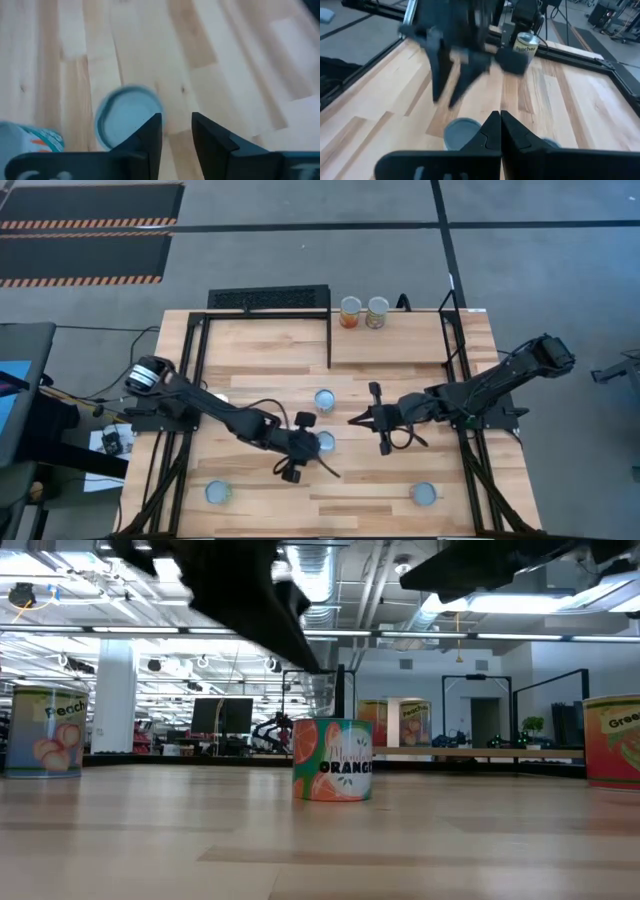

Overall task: Pick and place cans onto a shelf
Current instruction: Put the green can on the shelf

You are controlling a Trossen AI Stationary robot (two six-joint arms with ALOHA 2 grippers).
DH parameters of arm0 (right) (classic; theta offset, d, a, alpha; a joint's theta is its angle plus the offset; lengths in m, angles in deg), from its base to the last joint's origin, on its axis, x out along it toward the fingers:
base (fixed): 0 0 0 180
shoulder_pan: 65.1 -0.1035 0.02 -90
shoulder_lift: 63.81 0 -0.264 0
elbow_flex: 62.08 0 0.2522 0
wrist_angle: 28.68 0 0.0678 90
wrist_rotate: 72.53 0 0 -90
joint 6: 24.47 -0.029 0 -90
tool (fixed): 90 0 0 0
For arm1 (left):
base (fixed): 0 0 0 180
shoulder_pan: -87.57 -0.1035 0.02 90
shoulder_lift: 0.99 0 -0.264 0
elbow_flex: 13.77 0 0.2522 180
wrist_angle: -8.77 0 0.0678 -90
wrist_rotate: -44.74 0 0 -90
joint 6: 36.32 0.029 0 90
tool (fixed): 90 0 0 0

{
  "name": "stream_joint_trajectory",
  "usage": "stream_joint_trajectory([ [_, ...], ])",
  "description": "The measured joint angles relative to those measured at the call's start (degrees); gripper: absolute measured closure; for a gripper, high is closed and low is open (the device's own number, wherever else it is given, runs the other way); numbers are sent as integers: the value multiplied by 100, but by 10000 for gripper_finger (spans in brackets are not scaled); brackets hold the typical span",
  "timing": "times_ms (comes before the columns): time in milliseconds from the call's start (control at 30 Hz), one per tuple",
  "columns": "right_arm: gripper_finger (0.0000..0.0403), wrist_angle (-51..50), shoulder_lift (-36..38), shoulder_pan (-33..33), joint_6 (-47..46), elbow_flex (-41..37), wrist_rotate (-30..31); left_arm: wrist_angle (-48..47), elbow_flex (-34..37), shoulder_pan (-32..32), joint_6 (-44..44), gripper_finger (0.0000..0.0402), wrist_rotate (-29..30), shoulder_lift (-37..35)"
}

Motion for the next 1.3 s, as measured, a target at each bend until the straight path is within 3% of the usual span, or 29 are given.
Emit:
stream_joint_trajectory([
  [200, 392, -107, -244, 1, -295, -9, -1, 1097, 947, 209, 62, 333, 0, -821],
  [367, 392, -239, -940, -50, -601, 381, -8, 3176, 2492, 188, -75, 365, -276, -1659],
  [533, 388, -1009, -1662, -194, -741, 1138, -18, 5014, 3873, 7, -146, 386, -272, -2469],
  [767, 332, -1844, -2517, -337, -766, 2113, -30, 6530, 5042, -243, -221, 393, -2, -3021],
  [1067, 249, -2728, -3307, -267, -599, 2987, -115, 6900, 5482, -347, -455, 394, 226, -2986],
  [1300, 248, -3188, -3577, -160, -407, 3195, -205, 6830, 5490, -347, -426, 394, 325, -2986],
])
